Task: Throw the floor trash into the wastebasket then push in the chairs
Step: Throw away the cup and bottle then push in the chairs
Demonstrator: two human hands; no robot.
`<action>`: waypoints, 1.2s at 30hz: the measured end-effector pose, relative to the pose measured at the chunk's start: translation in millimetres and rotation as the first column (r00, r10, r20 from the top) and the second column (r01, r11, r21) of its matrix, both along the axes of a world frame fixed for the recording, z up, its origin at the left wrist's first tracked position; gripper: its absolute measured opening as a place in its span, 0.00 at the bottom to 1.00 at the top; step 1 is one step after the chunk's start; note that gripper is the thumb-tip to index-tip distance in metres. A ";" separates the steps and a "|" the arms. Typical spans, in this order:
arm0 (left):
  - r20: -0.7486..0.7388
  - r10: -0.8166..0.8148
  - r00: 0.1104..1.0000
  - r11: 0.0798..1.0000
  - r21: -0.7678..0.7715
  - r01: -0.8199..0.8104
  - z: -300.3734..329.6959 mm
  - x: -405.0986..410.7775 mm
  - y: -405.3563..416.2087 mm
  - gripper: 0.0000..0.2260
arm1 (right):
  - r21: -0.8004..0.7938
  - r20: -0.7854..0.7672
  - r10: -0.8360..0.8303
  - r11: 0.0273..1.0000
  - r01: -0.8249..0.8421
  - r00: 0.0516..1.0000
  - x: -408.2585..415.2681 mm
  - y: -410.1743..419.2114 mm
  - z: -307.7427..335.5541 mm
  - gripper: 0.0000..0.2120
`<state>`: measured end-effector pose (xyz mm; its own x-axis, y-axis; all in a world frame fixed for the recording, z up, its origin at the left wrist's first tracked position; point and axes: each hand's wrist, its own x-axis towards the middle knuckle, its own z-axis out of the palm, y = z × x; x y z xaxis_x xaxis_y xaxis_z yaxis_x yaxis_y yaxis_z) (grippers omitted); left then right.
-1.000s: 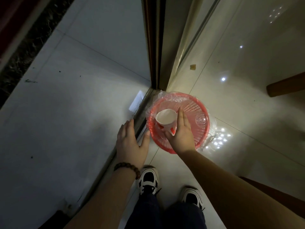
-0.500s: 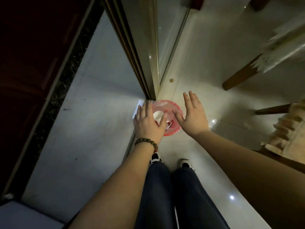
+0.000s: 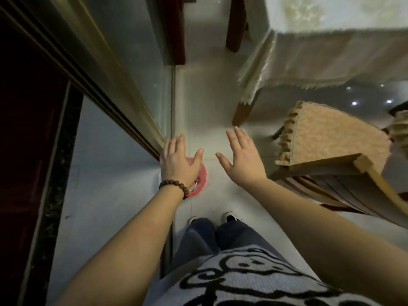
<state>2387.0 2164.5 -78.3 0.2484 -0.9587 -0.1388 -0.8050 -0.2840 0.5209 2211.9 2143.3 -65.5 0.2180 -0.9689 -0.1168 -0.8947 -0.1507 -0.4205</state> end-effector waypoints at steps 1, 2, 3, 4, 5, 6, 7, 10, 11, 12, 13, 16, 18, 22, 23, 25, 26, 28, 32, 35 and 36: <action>0.004 -0.039 0.999 0.999 0.006 0.039 1.7 -7.2 -3.6 0.32 | 0.006 0.004 -0.041 0.999 0.041 0.999 -5.9 4.9 2.3 0.33; 0.007 -0.080 0.997 0.997 0.015 0.080 3.1 -15.4 -7.0 0.32 | 0.014 0.006 -0.086 0.996 0.086 0.996 -13.1 10.2 4.8 0.33; 0.004 -0.118 0.993 0.993 0.020 0.118 5.3 -24.1 -9.9 0.32 | 0.018 0.008 -0.127 0.992 0.127 0.992 -20.5 15.9 6.8 0.33; -0.002 -0.157 0.988 0.987 0.020 0.157 7.1 -33.3 -12.8 0.32 | 0.016 0.009 -0.163 0.987 0.163 0.987 -28.7 22.0 8.3 0.33; -0.005 -0.196 0.981 0.981 0.014 0.196 9.4 -43.5 -15.5 0.32 | 0.012 0.008 -0.197 0.980 0.197 0.980 -37.8 28.6 10.2 0.32; -0.004 -0.232 0.973 0.973 0.011 0.232 11.9 -54.3 -17.2 0.32 | 0.009 0.008 -0.231 0.973 0.231 0.973 -47.1 35.3 12.5 0.32; -0.001 -0.265 0.964 0.964 0.007 0.265 14.9 -65.5 -17.8 0.33 | 0.005 0.009 -0.266 0.964 0.266 0.964 -56.7 42.2 14.8 0.32; -0.001 -0.342 0.940 0.940 -0.011 0.342 26.1 -101.0 -13.3 0.32 | -0.002 0.028 -0.369 0.929 0.369 0.929 -86.9 65.7 23.9 0.32; -0.007 -0.363 0.932 0.932 -0.017 0.363 30.3 -114.1 -9.3 0.32 | 0.000 0.032 -0.401 0.916 0.402 0.915 -98.4 74.2 27.0 0.32; -0.012 -0.382 0.924 0.924 -0.025 0.382 33.9 -126.5 -5.1 0.32 | 0.004 0.030 -0.427 0.904 0.427 0.904 -109.8 82.3 29.5 0.32; -0.015 -0.400 0.916 0.916 -0.035 0.400 37.5 -138.7 0.1 0.32 | 0.008 0.025 -0.448 0.894 0.448 0.894 -121.0 91.2 31.1 0.32; -0.020 -0.434 0.901 0.900 -0.062 0.432 43.6 -175.7 18.9 0.32 | 0.006 0.021 -0.482 0.876 0.482 0.876 -156.9 119.6 35.0 0.32; -0.024 -0.435 0.900 0.898 -0.088 0.432 47.2 -200.6 35.1 0.32 | -0.019 0.041 -0.496 0.868 0.497 0.868 -181.5 140.8 39.1 0.31; -0.037 -0.404 0.914 0.907 -0.150 0.394 57.3 -248.9 74.9 0.32 | -0.091 0.062 -0.466 0.878 0.470 0.883 -234.1 185.6 44.7 0.31; -0.035 -0.395 0.918 0.909 -0.160 0.385 60.1 -260.1 86.4 0.32 | -0.103 0.065 -0.455 0.882 0.460 0.888 -247.0 197.6 45.8 0.31; -0.023 -0.376 0.926 0.913 -0.177 0.366 65.7 -280.2 108.5 0.32 | -0.121 0.070 -0.452 0.881 0.457 0.889 -271.6 220.1 48.4 0.31; -0.016 -0.370 0.929 0.915 -0.181 0.361 68.8 -289.8 119.5 0.32 | -0.132 0.074 -0.454 0.878 0.459 0.888 -284.1 230.9 50.8 0.31; -0.001 -0.365 0.931 0.914 -0.192 0.358 75.0 -310.2 140.7 0.32 | -0.151 0.083 -0.453 0.874 0.461 0.887 -312.2 252.4 57.6 0.31; 0.031 -0.372 0.928 0.908 -0.196 0.370 85.4 -342.5 167.2 0.33 | -0.144 0.100 -0.477 0.861 0.487 0.873 -365.1 282.2 73.2 0.31; 0.075 -0.398 0.914 0.889 -0.213 0.405 93.2 -357.5 173.4 0.34 | -0.144 0.099 -0.510 0.842 0.519 0.855 -394.3 290.3 81.7 0.32; 0.094 -0.410 0.907 0.878 -0.227 0.421 96.3 -360.7 172.0 0.34 | -0.150 0.101 -0.517 0.837 0.526 0.850 -401.5 289.6 85.2 0.33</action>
